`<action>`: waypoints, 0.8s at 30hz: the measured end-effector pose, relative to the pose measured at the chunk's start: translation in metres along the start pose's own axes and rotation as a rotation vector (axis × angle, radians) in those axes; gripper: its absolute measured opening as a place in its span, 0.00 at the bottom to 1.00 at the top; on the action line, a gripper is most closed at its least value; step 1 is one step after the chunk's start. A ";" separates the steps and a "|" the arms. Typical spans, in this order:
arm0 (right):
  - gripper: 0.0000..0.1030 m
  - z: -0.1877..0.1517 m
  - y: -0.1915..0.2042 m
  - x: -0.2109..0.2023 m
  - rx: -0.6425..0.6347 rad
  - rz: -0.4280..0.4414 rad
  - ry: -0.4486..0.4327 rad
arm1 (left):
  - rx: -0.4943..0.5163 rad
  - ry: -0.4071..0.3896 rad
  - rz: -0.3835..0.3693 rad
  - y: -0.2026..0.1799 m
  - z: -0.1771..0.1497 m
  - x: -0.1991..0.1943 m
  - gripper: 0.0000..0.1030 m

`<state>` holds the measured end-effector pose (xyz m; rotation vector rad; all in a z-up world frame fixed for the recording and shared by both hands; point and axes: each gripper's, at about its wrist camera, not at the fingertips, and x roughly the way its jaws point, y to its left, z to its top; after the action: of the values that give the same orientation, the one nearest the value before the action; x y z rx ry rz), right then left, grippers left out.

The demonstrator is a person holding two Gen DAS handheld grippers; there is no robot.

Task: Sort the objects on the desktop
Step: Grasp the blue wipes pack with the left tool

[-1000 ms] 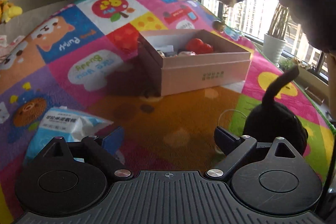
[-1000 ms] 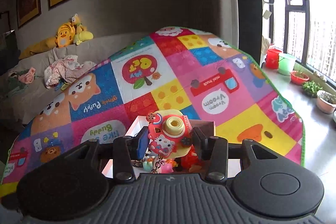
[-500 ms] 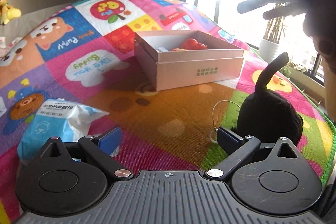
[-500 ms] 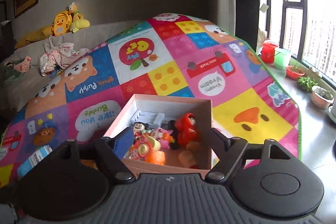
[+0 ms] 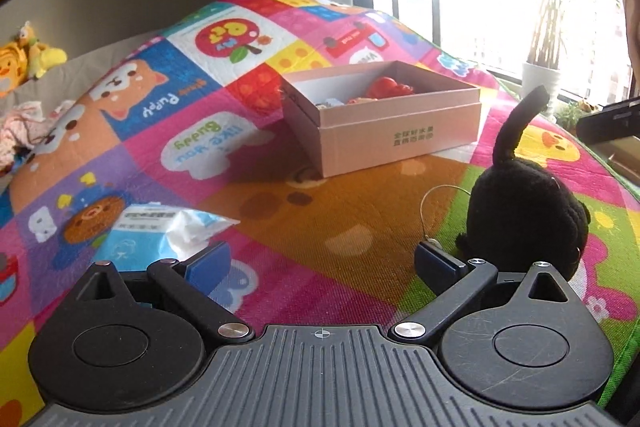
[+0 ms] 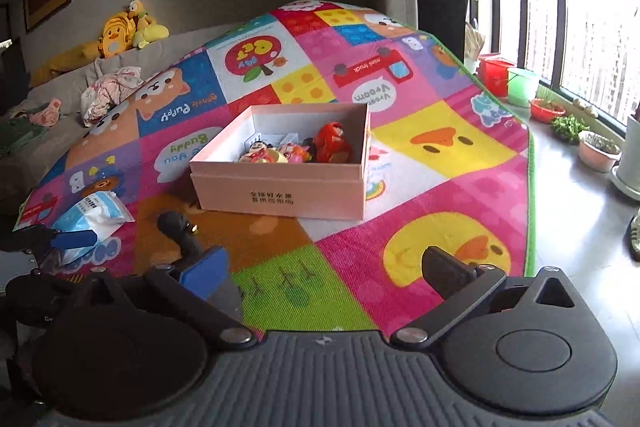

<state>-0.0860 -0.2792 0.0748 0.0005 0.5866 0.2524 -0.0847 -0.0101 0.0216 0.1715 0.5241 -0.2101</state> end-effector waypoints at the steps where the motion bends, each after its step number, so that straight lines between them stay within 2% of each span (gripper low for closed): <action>1: 1.00 -0.004 0.003 0.001 -0.023 -0.006 -0.002 | 0.002 -0.019 0.028 0.004 0.002 -0.006 0.98; 4: 1.00 -0.016 0.009 0.006 -0.086 -0.077 -0.027 | -0.017 -0.050 0.147 0.025 0.009 -0.017 0.98; 7: 1.00 -0.023 0.001 0.009 -0.030 -0.105 -0.046 | -0.058 0.010 0.284 0.053 0.013 -0.010 0.98; 9: 1.00 -0.026 -0.011 0.011 0.053 -0.128 -0.061 | -0.089 0.061 0.311 0.068 0.013 -0.003 0.98; 13: 1.00 -0.032 -0.036 0.024 0.220 -0.167 -0.032 | -0.146 0.138 0.270 0.080 0.007 0.013 0.98; 17: 1.00 -0.046 -0.053 0.040 0.323 -0.188 0.017 | -0.134 0.168 0.238 0.071 0.003 0.024 0.98; 21: 1.00 -0.052 -0.053 0.040 0.326 -0.179 0.005 | -0.131 0.175 0.208 0.064 0.007 0.034 0.98; 24: 1.00 -0.052 -0.052 0.042 0.324 -0.181 0.008 | -0.141 0.164 0.158 0.058 0.010 0.037 0.98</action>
<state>-0.0688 -0.3239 0.0048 0.2585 0.6265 -0.0201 -0.0349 0.0375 0.0178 0.0921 0.6832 -0.0047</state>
